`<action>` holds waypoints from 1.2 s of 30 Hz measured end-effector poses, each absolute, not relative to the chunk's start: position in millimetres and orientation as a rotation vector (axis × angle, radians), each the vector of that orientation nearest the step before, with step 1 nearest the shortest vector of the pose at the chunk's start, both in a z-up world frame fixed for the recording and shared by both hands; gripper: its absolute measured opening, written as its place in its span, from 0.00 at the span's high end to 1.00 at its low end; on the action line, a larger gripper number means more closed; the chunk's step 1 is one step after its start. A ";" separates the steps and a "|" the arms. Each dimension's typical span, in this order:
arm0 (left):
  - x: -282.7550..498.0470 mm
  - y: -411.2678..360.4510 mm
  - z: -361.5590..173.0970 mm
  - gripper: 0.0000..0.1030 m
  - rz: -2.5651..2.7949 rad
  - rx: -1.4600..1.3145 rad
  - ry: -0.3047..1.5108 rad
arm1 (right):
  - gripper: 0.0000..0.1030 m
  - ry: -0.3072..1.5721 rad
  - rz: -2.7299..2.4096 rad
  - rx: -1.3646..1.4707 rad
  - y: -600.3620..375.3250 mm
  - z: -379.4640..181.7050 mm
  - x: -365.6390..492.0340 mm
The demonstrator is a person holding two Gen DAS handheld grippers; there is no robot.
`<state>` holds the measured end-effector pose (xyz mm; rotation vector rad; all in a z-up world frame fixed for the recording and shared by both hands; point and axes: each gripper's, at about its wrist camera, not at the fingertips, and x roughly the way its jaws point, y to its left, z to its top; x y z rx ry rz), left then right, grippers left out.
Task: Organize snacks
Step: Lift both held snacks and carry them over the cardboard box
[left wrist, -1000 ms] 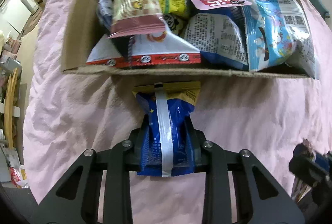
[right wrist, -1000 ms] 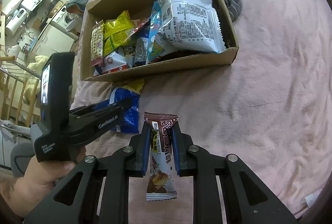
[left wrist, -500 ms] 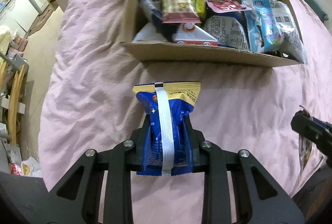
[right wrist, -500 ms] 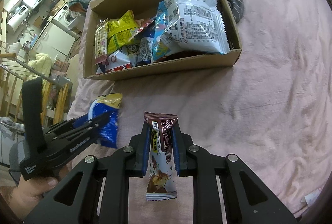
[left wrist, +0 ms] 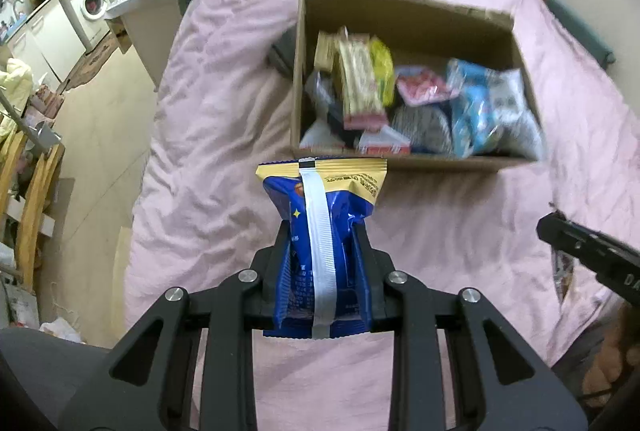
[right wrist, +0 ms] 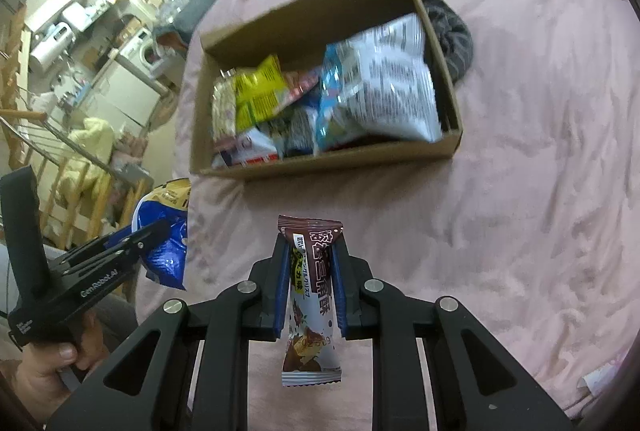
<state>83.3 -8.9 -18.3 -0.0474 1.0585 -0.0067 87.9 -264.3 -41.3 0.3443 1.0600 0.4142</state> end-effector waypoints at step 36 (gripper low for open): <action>215.4 -52.6 -19.5 0.77 -0.212 -0.048 0.929 | 0.80 0.905 0.419 0.466 -251.9 -24.6 252.9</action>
